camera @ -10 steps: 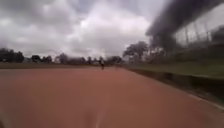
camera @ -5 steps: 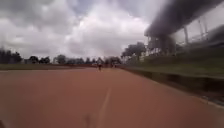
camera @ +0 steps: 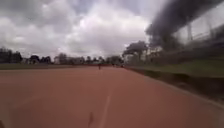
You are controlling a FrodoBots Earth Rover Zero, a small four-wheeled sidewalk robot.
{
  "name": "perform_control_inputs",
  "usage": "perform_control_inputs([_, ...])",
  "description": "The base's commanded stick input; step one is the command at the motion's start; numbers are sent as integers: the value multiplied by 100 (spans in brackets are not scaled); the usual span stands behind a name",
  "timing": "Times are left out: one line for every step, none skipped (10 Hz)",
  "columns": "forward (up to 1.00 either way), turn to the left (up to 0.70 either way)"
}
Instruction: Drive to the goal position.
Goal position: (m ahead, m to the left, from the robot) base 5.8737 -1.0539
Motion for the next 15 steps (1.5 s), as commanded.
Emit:
perform_control_inputs([85,1])
perform_control_inputs([85,1])
perform_control_inputs([85,1])
perform_control_inputs([85,1])
perform_control_inputs([85,1])
perform_control_inputs([85,1])
perform_control_inputs([85,1])
perform_control_inputs([85,1])
perform_control_inputs([85,1])
perform_control_inputs([85,1])
perform_control_inputs([85,1])
perform_control_inputs([85,1])
perform_control_inputs([85,1])
perform_control_inputs([85,1])
perform_control_inputs([85,1])
